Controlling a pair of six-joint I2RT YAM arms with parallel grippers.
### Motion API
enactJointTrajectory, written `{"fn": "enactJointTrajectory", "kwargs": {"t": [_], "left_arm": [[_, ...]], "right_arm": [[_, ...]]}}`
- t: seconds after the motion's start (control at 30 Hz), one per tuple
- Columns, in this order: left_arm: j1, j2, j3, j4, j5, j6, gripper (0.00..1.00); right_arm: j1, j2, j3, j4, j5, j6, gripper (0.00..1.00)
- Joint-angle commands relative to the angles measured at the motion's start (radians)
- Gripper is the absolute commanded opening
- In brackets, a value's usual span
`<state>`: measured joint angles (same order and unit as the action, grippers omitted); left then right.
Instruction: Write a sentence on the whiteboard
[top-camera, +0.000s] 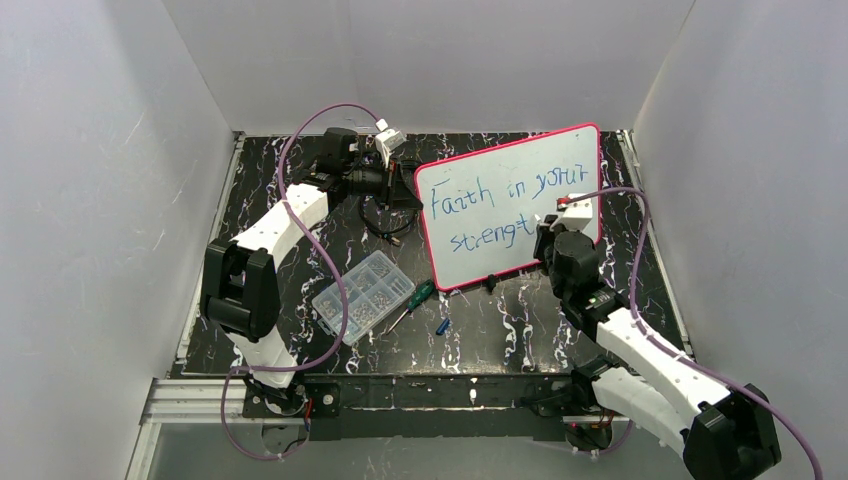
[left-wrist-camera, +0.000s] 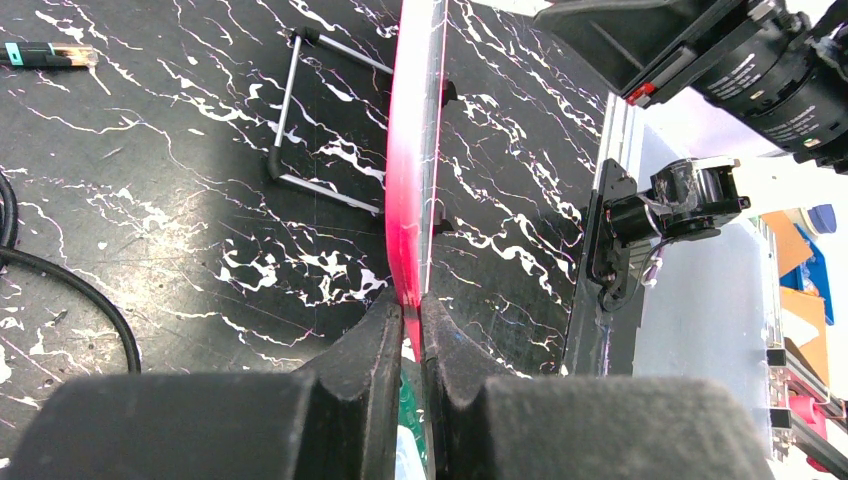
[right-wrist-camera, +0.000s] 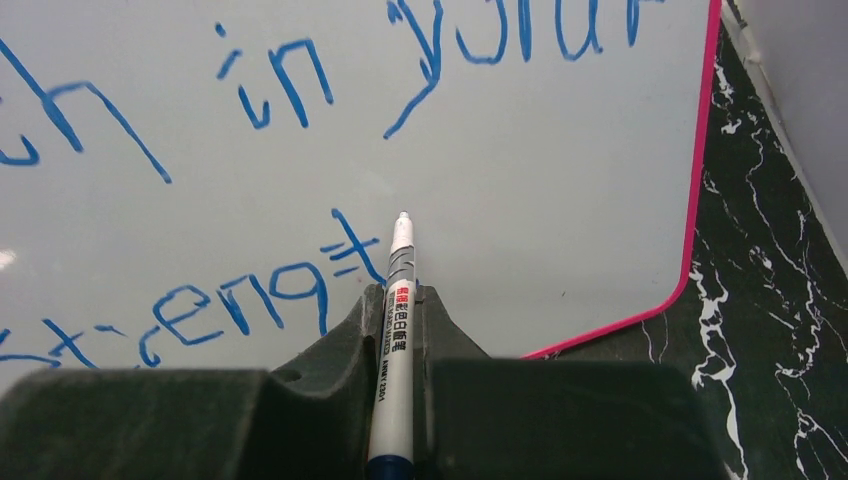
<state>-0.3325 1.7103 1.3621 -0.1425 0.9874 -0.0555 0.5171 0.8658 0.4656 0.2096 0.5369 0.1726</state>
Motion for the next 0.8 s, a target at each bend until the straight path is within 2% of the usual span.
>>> {"fn": "enactJointTrajectory", "kwargs": {"t": [0.0,0.3,0.77], "left_arm": [[-0.008,-0.031,0.028,-0.002,0.039,0.006,0.0],[-0.009,-0.032,0.026,0.0,0.04,0.006,0.0],[-0.008,-0.041,0.024,0.006,0.045,0.0,0.0]], "right_arm": [[-0.005,0.009,0.067,0.096,0.033,-0.044,0.01],[-0.018,0.067,0.063,0.161,0.02,-0.066,0.01],[-0.02,0.058,0.007,0.123,0.006,-0.046,0.01]]}}
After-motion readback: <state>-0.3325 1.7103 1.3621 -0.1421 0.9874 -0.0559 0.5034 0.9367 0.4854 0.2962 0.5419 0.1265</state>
